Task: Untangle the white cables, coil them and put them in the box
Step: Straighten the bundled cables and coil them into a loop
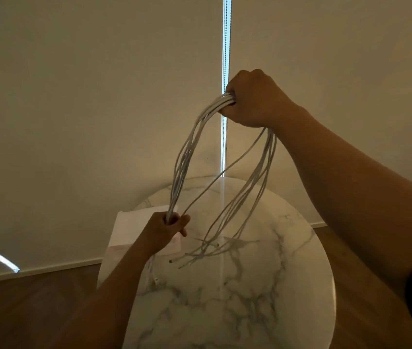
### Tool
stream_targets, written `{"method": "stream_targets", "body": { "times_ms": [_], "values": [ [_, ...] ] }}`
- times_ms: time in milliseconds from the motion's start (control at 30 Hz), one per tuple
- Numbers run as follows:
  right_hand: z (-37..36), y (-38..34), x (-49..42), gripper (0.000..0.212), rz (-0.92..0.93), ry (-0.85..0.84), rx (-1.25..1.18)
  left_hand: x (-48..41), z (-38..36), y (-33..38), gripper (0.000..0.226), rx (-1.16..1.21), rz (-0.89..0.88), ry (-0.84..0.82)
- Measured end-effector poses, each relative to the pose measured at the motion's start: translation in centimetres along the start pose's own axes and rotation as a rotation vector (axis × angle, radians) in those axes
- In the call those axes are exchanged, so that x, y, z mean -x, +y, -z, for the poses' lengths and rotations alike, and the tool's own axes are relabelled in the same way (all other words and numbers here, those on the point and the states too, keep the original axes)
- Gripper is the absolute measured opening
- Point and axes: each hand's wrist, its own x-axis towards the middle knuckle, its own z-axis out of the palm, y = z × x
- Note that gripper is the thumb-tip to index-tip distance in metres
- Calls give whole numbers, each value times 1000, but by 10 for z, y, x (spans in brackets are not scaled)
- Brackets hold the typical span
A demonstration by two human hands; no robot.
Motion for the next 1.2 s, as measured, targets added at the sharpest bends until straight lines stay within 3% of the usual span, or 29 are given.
{"method": "stream_targets", "body": {
  "times_ms": [133,233,400,500,567,667,867,1033,1100,1200],
  "values": [
    [-3,7,5,40,2,-8,26,-1,8,2,52,36,53,133],
    [-7,-1,9,43,-16,-36,-57,0,7,8,48,355,76,139],
    [-21,-19,25,40,-204,-293,-635,0,-8,9,43,651,36,134],
    [-21,-8,30,39,-212,-431,-419,2,5,-2,40,711,60,236],
    [-19,-1,29,36,-179,-468,-273,3,15,-10,40,613,53,261],
    [-16,4,27,34,-130,-463,-161,4,19,-14,45,221,33,271],
    [-4,2,24,35,-85,-296,-254,6,14,-16,45,-20,67,150],
    [-2,2,27,33,-146,-267,-528,10,6,-7,12,30,-74,50],
    [-1,5,25,36,-141,-231,-524,8,1,-8,16,55,-77,86],
    [2,11,23,35,-92,-213,-329,2,3,-17,37,72,43,176]
  ]
}}
